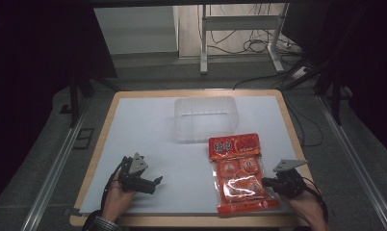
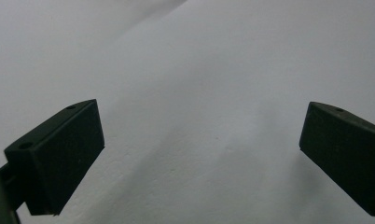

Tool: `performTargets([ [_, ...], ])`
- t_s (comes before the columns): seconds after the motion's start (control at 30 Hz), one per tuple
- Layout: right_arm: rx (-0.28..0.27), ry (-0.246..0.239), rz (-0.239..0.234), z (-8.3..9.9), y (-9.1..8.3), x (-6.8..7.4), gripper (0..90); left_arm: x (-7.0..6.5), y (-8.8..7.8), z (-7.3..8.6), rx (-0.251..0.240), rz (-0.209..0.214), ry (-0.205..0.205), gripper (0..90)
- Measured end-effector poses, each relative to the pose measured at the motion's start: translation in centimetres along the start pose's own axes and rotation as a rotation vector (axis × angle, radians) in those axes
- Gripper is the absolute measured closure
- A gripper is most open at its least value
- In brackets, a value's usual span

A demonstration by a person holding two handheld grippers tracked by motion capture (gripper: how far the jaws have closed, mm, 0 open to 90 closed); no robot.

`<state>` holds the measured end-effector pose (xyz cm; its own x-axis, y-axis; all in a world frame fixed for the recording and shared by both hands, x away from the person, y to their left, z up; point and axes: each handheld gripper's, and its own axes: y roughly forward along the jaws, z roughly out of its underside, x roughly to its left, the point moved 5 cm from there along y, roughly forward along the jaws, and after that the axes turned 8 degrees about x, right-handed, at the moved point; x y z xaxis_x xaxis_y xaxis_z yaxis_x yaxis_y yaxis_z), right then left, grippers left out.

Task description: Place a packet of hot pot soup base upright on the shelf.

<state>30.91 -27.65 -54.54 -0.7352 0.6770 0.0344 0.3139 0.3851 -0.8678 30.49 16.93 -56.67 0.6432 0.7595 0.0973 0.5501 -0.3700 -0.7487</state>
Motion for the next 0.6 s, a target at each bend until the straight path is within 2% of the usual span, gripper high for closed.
performTargets([
  [0.03,0.000,-0.025,-0.020,-0.1,0.1,0.4,89.5,0.0,0.0,0.0,0.001,0.001,0.001,0.0],
  [0.17,0.008,-0.047,-0.032,-0.2,0.2,1.1,89.4,-0.1,0.0,0.0,0.004,0.000,0.007,0.0],
  [0.27,0.010,-0.050,-0.060,-0.4,0.4,1.6,89.4,-0.1,0.1,0.0,0.005,-0.001,0.011,0.0],
  [0.6,0.020,-0.114,-0.155,-1.2,1.2,4.0,89.3,-0.2,0.2,-0.1,0.008,-0.001,0.019,0.0],
])
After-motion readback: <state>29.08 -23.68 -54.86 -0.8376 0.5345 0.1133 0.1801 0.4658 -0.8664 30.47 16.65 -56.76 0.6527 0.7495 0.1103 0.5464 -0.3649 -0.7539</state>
